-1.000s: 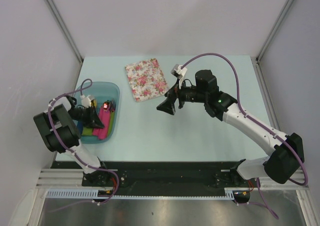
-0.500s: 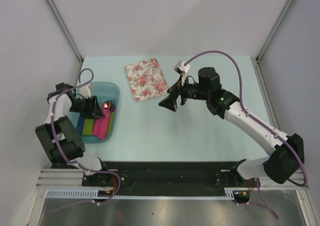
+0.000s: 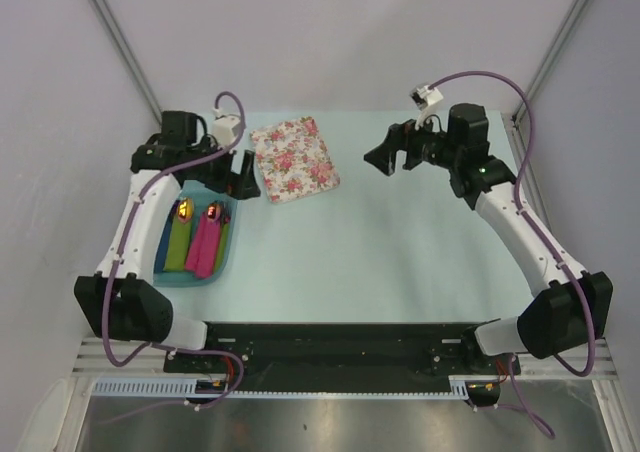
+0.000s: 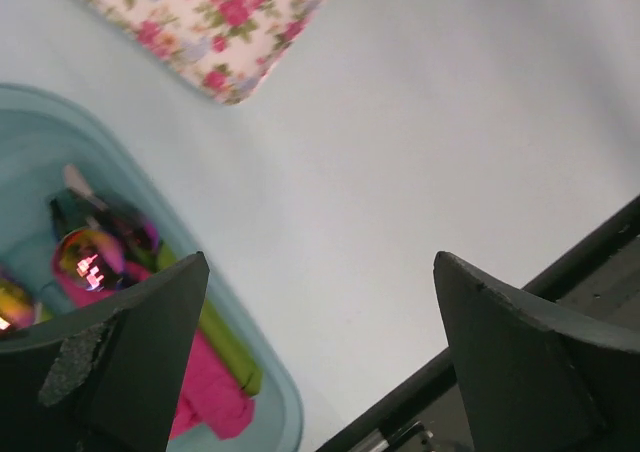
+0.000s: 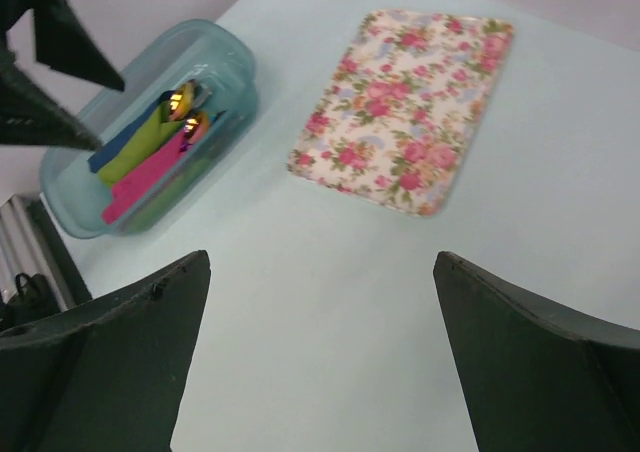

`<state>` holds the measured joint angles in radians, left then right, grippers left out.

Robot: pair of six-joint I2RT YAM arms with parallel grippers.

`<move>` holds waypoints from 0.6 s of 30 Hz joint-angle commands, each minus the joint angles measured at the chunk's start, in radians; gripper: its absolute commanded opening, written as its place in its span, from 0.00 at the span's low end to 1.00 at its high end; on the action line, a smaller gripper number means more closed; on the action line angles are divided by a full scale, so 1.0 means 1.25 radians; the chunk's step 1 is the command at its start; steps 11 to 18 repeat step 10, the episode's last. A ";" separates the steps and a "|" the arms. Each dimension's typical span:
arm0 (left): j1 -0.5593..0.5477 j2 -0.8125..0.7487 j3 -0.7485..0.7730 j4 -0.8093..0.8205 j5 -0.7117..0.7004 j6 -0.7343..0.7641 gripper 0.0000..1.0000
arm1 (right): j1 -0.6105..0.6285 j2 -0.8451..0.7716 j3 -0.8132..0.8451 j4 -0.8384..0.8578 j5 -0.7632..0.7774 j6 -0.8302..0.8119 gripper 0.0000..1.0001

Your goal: Place the utensils on the paper napkin and roll it up

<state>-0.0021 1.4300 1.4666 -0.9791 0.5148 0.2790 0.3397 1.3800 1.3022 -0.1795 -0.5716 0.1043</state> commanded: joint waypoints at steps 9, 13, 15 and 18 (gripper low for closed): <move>-0.182 -0.046 -0.068 0.182 -0.125 -0.208 1.00 | -0.136 -0.099 -0.123 -0.056 0.011 0.001 1.00; -0.181 -0.038 -0.053 0.186 -0.126 -0.210 1.00 | -0.140 -0.105 -0.125 -0.056 0.013 -0.002 1.00; -0.181 -0.038 -0.053 0.186 -0.126 -0.210 1.00 | -0.140 -0.105 -0.125 -0.056 0.013 -0.002 1.00; -0.181 -0.038 -0.053 0.186 -0.126 -0.210 1.00 | -0.140 -0.105 -0.125 -0.056 0.013 -0.002 1.00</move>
